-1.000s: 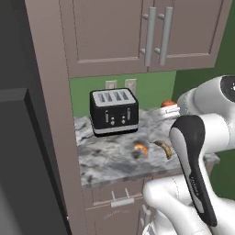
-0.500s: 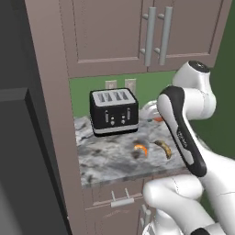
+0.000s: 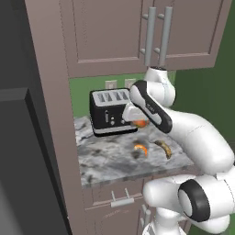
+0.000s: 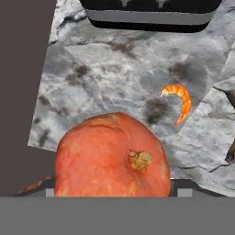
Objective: Open the fridge, remove the banana, squash, and shrimp, and place them on any counter.
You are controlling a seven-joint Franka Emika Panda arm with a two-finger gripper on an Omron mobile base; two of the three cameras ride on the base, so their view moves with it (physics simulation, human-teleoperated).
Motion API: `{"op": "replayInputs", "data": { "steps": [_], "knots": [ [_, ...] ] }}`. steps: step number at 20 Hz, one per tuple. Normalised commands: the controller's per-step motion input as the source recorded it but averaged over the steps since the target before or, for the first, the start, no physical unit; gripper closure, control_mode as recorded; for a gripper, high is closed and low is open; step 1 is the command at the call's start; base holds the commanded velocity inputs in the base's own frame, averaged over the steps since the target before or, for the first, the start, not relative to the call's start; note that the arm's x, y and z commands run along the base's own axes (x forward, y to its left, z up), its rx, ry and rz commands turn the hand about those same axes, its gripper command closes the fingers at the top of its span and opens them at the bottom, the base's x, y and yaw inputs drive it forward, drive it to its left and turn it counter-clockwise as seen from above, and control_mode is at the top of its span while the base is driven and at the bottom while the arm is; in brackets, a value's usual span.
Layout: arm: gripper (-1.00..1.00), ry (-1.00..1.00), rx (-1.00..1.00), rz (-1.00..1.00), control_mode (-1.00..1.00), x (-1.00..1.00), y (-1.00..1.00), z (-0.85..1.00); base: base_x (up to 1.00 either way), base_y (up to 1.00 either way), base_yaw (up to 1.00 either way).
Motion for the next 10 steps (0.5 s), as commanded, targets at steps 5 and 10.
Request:
{"op": "replayInputs", "data": {
  "steps": [5,10],
  "knots": [
    [1.0,0.31,-0.06,0.0,-1.0,0.91,0.19,-0.84,0.0,0.0,0.0],
    [1.0,0.21,-0.04,0.0,-1.0,0.69,0.1,-0.87,0.0,0.0,0.0]
  ]
}}
